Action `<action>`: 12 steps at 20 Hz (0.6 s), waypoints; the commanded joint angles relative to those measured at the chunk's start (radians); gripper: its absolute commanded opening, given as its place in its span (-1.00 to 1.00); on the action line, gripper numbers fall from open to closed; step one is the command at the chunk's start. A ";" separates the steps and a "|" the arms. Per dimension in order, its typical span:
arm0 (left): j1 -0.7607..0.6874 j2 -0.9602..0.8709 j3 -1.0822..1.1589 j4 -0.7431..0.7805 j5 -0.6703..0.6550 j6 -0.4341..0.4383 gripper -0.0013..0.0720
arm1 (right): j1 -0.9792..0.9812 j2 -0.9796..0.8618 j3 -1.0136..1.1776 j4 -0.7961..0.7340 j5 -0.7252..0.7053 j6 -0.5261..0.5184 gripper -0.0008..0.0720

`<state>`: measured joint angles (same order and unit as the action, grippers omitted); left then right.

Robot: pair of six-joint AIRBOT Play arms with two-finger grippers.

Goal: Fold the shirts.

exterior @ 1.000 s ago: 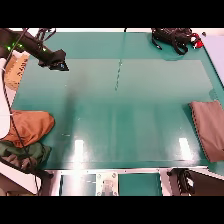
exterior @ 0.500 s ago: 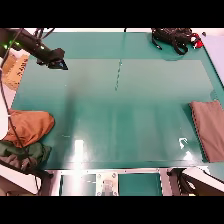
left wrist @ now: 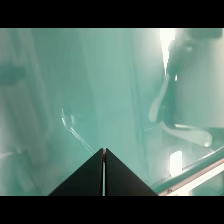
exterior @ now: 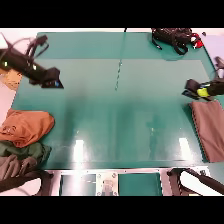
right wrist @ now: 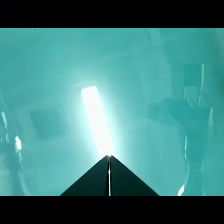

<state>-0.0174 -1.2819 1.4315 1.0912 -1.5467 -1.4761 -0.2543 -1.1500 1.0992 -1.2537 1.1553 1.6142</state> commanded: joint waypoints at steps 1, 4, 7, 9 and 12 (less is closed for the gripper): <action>0.001 0.160 -0.249 0.002 0.074 -0.024 -0.90 | 0.120 -0.010 -0.019 -0.002 -0.041 -0.003 -0.94; 0.001 0.190 -0.303 0.003 0.080 -0.035 -0.89 | 0.123 -0.010 -0.019 0.015 -0.030 0.000 -0.94; 0.001 0.190 -0.303 0.002 0.093 -0.035 -0.89 | 0.122 -0.010 -0.019 0.015 -0.031 0.000 -0.94; 0.001 0.190 -0.303 0.002 0.108 -0.034 -0.89 | 0.122 -0.010 -0.019 0.015 -0.031 0.000 -0.94; 0.001 0.190 -0.303 0.002 0.106 -0.034 -0.89 | 0.122 -0.010 -0.019 0.015 -0.031 0.000 -0.94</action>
